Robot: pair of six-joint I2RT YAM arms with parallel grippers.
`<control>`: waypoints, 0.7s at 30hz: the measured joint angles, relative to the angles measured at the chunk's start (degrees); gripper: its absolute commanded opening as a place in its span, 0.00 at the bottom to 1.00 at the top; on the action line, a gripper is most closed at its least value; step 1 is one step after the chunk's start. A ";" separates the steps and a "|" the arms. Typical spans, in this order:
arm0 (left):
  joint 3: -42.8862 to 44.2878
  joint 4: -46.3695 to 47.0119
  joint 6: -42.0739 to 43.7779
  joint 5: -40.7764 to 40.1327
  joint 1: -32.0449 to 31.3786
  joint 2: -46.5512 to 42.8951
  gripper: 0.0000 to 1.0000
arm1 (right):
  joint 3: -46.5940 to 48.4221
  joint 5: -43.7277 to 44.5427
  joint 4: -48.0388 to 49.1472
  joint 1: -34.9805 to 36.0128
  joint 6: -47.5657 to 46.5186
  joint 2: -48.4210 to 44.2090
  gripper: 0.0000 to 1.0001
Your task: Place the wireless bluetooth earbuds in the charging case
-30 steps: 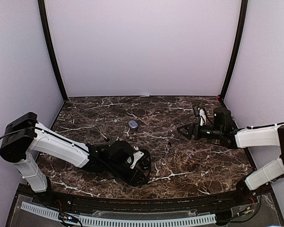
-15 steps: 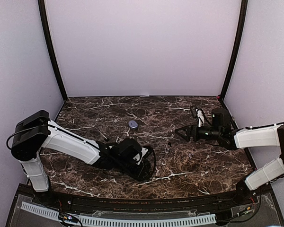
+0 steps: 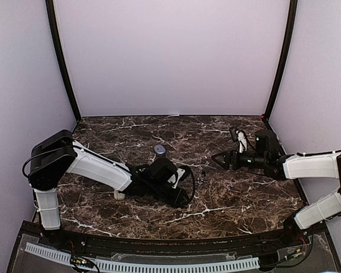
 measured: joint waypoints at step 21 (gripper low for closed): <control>-2.75 -2.14 4.02 6.16 8.37 -18.14 0.42 | -0.04 6.51 -6.45 7.56 -1.09 -3.82 0.80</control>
